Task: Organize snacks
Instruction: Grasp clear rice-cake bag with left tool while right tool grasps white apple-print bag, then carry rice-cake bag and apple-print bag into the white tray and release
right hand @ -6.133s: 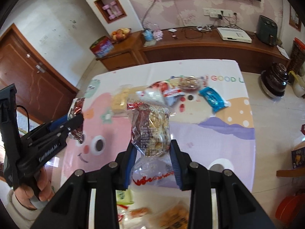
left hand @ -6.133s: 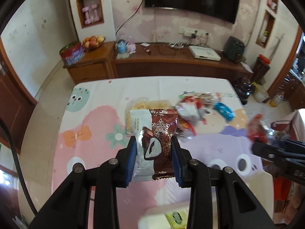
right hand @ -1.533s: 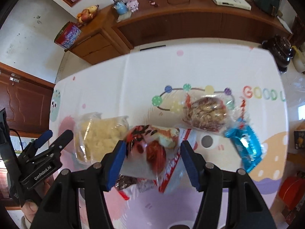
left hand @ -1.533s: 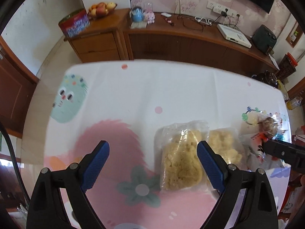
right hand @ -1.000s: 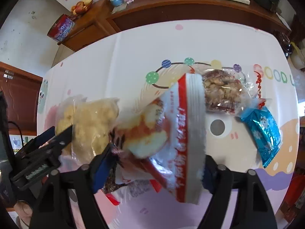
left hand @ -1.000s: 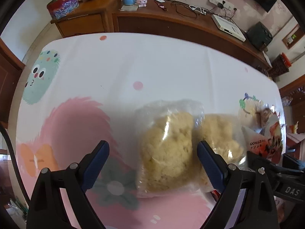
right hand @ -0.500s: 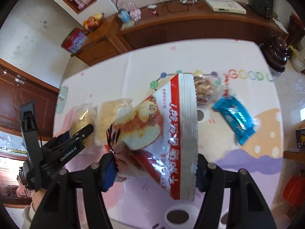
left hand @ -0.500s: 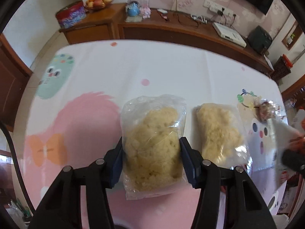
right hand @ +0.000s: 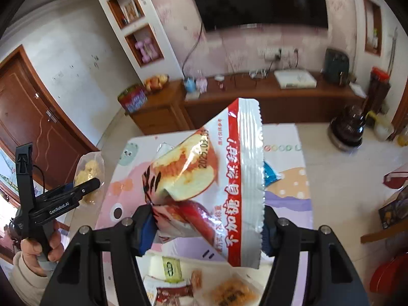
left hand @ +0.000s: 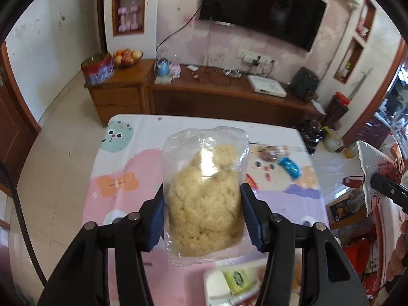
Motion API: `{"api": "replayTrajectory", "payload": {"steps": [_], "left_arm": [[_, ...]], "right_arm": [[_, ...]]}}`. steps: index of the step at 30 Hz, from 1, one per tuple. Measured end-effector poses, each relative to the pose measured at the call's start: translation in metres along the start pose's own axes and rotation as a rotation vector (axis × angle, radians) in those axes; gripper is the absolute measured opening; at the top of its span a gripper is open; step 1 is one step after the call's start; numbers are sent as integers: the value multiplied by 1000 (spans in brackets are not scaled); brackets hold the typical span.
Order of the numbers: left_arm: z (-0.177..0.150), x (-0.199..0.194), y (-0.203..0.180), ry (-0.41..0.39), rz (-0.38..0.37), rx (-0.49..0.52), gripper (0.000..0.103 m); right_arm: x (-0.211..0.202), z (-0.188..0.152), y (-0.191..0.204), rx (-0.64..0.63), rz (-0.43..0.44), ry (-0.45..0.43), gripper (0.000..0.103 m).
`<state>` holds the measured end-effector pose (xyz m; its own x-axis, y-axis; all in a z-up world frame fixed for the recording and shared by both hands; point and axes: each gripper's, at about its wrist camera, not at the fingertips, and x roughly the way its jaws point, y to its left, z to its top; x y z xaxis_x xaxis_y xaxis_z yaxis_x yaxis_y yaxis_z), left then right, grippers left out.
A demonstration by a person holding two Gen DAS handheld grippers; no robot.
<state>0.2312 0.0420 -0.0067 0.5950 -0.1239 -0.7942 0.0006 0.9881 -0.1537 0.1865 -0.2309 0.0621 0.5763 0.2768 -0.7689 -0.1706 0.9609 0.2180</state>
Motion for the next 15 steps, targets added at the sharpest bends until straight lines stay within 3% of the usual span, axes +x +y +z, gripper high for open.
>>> {"api": "replayTrajectory", "payload": {"steps": [7,15], "left_arm": [[-50,-70,-35,-55,-54,81,53],[-118,-84,-55,-42,-110,85,53]], "right_arm": [[-68,-57,31,-72,-20,-99,63],[-92,-121,50,-93,-22,-155,63]]}}
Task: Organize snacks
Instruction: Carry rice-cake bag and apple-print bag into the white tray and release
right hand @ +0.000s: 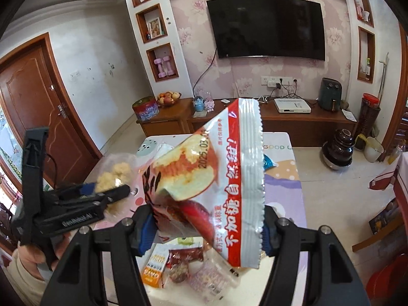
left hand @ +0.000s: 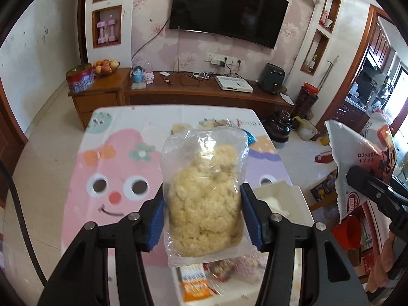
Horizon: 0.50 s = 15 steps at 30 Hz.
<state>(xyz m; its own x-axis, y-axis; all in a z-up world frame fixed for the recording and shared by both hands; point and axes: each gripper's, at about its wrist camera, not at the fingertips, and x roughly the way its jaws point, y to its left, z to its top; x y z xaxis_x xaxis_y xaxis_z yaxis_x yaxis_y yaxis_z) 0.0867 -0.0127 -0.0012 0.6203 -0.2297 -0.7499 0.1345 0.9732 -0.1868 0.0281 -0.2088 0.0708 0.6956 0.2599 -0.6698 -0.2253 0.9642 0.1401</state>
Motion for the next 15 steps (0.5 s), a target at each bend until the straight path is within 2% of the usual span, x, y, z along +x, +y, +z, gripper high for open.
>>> {"api": "replayTrajectory", "payload": {"steps": [4,9,12,15], "left_arm": [[-31,9,-6,31,1,2,53],[-55,21,-14,90,20,23,53],[-66,26,-20,90,58,42,53],[-71,28,-28,95,63,67,53]], "right_arm": [[3,-25,-2,14,-17,14,64],[22,-53,-9,39,-43,113,64],[36,-67,-12,61,-73,167,64],[48,-80,-15,84,-80,225,64]]}}
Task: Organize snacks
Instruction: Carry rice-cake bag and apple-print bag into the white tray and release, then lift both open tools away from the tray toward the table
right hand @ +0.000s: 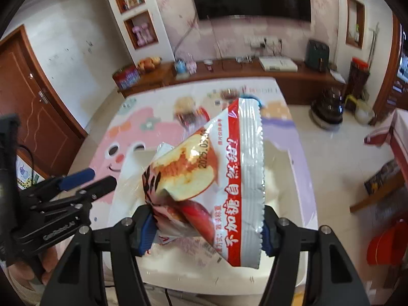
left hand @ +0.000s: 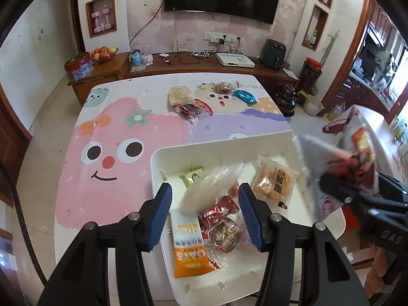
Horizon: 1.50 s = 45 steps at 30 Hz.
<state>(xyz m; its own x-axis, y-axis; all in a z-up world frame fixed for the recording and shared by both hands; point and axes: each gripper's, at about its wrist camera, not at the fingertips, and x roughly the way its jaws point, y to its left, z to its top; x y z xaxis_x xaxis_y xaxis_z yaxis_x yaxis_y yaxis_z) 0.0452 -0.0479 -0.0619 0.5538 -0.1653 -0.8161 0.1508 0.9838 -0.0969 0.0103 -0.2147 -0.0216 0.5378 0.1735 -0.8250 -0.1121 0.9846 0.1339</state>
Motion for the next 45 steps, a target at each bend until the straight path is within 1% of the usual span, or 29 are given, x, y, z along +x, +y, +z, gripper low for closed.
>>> {"api": "replayTrajectory", "payload": {"steps": [4,14,16,18,21,23,26,33,45], "left_arm": [[-2,5,-5,13,1,11,53],[-4,8,-5,27,18,-5,53],[-4,9,-4,32,26,-10,58],[-4,10,-1,36,35,-23,79],[-4,12,5,43,51,-50,86],[-6,14,10,54,45,-70,86],[-8,18,14,67,40,-85,86],[-9,17,14,64,45,-81,87],[-7,15,10,67,51,-59,87]], "right_arm": [[13,-9,3,-3,-9,46,64],[21,-13,11,-30,-21,86,65],[25,-14,13,-26,-20,104,65],[30,-15,13,-23,-5,133,65],[38,-16,11,-21,-9,165,67],[41,-18,12,-20,-20,180,68],[43,-20,15,-34,-40,193,73],[43,-23,22,-68,-51,199,73],[46,-24,24,-73,-45,220,73]]}}
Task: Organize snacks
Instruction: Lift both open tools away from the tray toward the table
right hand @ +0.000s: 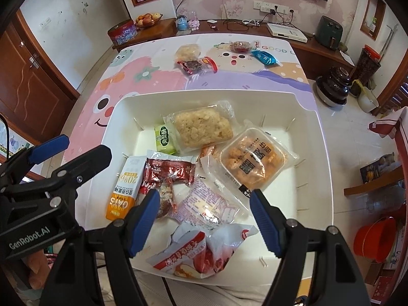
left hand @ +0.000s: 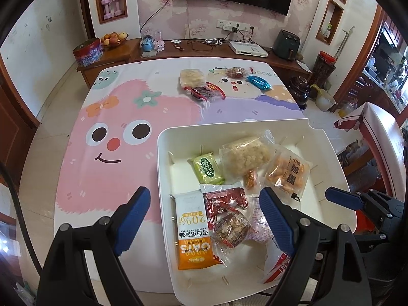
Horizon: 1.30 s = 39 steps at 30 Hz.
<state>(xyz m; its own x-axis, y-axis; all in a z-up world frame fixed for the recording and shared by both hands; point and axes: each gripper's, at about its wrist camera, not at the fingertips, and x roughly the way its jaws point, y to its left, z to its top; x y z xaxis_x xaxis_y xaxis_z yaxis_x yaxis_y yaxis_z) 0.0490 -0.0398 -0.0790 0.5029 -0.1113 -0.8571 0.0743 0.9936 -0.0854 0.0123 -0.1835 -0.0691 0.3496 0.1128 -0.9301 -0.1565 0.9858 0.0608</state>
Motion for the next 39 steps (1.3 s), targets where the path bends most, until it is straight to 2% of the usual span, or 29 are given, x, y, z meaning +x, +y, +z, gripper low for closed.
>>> {"api": "replayTrajectory", "payload": {"steps": [15,19,22,27,34,36,39], "left_arm": [[2,1,2,-8,4,5,87],[14,-3,8,-38,14,10,87],[28,-6,12,-59,27,31,87],[76,-16,24,-91,52,90,87],[180,-36,44,-174,96,130,91],[209,-34,47,-189,126,135,91],[254,-15,52,-162,103,135,92]], "right_arm": [[2,6,-9,38,39,-13,73],[2,12,-13,42,60,-23,73],[-2,25,-14,24,43,-36,73],[-27,73,-18,-24,1,-106,73],[-70,173,-21,-78,-62,-235,73],[-73,199,-22,-83,-62,-249,73],[-67,243,-21,-101,-86,-268,73]]}}
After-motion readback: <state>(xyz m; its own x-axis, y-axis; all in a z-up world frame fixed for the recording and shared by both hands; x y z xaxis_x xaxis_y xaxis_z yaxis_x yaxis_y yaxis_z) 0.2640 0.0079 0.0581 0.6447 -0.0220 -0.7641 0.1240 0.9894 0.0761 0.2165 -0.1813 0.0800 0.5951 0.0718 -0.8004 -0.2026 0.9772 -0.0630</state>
